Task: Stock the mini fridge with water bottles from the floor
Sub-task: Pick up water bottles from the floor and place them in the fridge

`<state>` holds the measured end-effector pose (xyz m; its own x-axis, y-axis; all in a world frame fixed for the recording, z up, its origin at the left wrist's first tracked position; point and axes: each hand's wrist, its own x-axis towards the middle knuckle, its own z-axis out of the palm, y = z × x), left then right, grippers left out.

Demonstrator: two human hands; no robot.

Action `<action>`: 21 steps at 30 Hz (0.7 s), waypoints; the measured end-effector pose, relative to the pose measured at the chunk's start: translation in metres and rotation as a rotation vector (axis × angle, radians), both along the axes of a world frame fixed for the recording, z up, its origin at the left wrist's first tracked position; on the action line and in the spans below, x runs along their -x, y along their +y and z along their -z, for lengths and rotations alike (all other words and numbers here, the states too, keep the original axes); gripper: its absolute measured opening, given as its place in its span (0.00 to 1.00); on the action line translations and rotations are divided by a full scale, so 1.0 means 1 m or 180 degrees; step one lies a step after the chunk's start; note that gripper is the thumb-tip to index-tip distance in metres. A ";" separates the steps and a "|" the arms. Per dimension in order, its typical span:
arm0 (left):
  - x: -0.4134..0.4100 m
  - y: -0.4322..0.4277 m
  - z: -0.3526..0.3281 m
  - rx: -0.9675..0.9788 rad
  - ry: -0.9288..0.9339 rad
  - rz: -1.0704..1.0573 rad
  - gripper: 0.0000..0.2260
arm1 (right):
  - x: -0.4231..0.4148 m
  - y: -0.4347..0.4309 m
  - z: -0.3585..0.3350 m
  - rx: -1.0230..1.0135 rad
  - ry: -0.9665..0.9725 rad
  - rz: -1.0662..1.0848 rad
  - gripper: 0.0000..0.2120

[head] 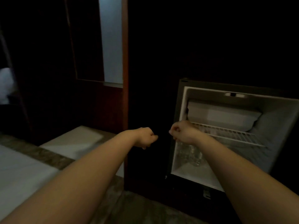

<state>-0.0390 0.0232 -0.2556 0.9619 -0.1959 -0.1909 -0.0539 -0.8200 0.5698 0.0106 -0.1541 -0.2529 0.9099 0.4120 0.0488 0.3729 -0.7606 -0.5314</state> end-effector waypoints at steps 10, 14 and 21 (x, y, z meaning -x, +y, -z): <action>0.102 0.119 0.046 -0.0563 0.0311 -0.1032 0.18 | 0.086 0.126 0.037 -0.0012 0.0109 -0.0552 0.12; 0.150 0.150 0.070 -0.0562 0.0304 -0.1495 0.19 | 0.111 0.154 0.073 -0.0153 0.0333 -0.0709 0.12; 0.200 0.193 0.095 -0.1102 0.0930 -0.1941 0.25 | 0.153 0.181 0.159 -0.0339 0.1028 -0.0916 0.08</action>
